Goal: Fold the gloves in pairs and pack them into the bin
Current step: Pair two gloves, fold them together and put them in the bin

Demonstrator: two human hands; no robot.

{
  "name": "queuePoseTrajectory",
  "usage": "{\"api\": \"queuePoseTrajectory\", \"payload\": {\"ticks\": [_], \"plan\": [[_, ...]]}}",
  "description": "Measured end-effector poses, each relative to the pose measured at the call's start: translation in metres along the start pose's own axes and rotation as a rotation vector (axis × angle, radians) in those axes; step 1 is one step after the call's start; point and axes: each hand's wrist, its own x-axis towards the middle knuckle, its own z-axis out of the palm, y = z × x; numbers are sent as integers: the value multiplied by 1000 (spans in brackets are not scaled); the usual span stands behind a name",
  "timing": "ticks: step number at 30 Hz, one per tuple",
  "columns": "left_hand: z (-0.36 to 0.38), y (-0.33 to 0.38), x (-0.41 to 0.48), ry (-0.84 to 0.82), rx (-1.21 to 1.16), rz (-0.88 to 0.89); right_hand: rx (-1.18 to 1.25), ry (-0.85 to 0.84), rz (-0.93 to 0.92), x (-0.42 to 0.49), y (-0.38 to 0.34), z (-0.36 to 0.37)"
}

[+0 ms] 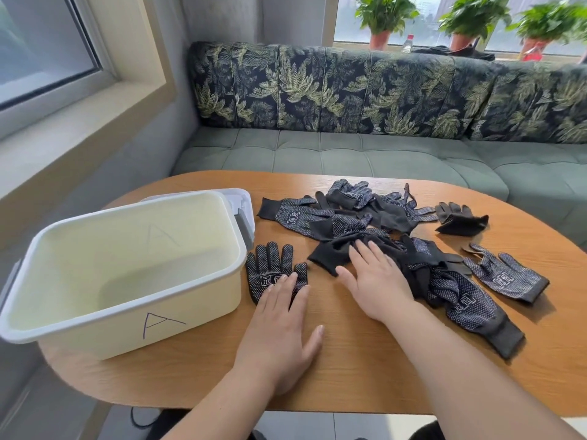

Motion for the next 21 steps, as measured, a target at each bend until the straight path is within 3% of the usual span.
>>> {"api": "queuePoseTrajectory", "payload": {"ticks": [3,7,8,10,12,14,18,21], "plan": [[-1,0,0,6,8,3,-12,23,44,15,-4,-8],[1,0,0,-4,2,6,94,495,-54,26,-12,-19],[1,0,0,-7,3,10,108,517,-113,28,-16,-22],[1,0,1,-11,6,17,91,334,-202,33,-27,-27],[0,0,1,-10,6,17,8,78,-178,36,-37,-26],[-1,0,1,-6,0,20,-11,7,-144,40,-39,-20],[1,-1,0,9,-19,20,15,304,-196,38,-40,-21],[1,-1,0,27,-34,20,58,572,-400,18,-43,-31]]}}
